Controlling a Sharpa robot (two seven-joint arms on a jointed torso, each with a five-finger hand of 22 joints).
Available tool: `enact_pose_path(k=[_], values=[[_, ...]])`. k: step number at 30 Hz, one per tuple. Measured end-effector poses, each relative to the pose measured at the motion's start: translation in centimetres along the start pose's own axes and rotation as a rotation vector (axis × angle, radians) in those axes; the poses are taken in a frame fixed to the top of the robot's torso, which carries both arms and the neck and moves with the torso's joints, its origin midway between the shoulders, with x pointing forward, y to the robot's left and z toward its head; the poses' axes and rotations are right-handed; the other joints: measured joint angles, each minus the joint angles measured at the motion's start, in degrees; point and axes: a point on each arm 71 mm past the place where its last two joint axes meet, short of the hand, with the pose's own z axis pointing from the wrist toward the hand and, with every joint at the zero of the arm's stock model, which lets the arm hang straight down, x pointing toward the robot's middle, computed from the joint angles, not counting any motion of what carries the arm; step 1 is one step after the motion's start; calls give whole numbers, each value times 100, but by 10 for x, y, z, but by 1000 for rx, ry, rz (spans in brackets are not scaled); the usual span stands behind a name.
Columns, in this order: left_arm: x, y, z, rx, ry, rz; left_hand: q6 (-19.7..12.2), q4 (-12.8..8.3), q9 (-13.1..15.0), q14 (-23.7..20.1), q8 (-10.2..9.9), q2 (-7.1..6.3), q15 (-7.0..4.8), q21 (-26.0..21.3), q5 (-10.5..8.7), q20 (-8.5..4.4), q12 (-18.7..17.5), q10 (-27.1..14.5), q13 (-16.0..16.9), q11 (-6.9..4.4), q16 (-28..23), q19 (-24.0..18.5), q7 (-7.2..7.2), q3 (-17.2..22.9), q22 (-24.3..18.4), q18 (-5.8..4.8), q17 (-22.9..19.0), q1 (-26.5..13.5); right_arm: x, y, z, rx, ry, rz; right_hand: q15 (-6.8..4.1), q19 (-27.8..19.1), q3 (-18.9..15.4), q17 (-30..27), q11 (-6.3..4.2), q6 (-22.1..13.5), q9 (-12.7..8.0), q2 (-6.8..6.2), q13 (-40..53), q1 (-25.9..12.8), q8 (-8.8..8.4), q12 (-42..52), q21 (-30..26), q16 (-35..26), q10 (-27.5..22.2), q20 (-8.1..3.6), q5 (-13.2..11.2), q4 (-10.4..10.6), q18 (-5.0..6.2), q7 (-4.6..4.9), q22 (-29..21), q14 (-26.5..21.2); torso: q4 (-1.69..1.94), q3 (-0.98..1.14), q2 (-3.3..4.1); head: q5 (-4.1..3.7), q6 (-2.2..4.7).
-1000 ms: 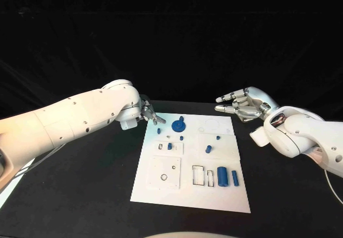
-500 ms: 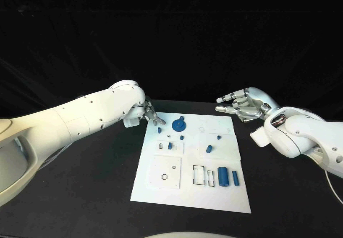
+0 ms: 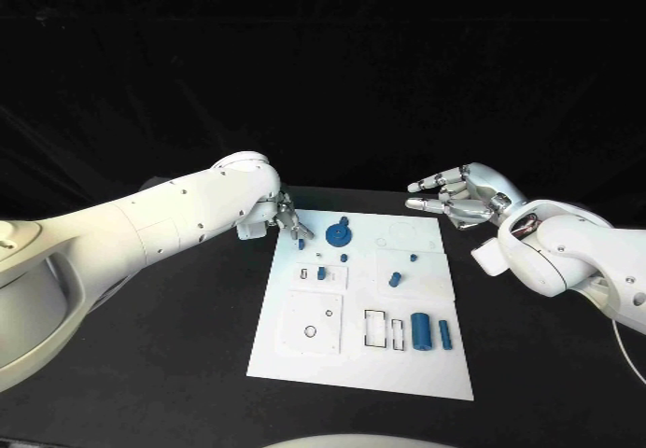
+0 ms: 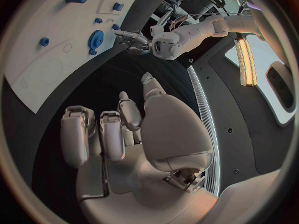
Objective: Assemble the parts on the task board
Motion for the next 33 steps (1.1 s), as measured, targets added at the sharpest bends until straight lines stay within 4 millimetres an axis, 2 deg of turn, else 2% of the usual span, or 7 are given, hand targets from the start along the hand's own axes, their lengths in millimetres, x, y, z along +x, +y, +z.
enact_pose_path(k=[20,27,30,33], values=[[3,0,2,-4,32,26,61,-33,1,0,22,129,0,23,0,0,39,41,37,-41,0,0,-61,1,0,0,-1,129,1,0,0,0,4,1,0,0,0,-1,0,0,5,0,1,0,0,0,0,0,0,0,0,0,0,0,0,0,-3,5,-2,14,-8],[4,-1,2,-1,35,29,61,-60,9,0,22,232,0,23,0,0,39,41,31,-41,0,0,-62,28,0,0,-1,235,1,0,1,-1,5,1,0,0,0,-2,0,0,4,0,1,0,0,0,0,0,0,0,0,0,0,0,0,0,-1,7,-2,11,-20],[4,-2,2,0,37,29,61,-86,9,0,22,233,0,22,0,0,39,41,24,-41,0,0,-62,55,0,1,-1,293,1,0,1,-1,6,1,0,0,0,-2,0,0,4,0,1,0,0,0,0,0,0,0,0,0,0,0,0,0,-1,7,-2,11,-24],[4,-2,2,2,37,29,82,-136,16,0,22,301,0,22,0,0,38,41,25,-40,0,0,-82,105,-1,1,-1,412,1,0,1,-1,6,1,0,0,0,-2,0,0,4,0,1,0,0,0,0,0,0,0,0,0,0,0,0,0,-1,6,-2,11,-25]])
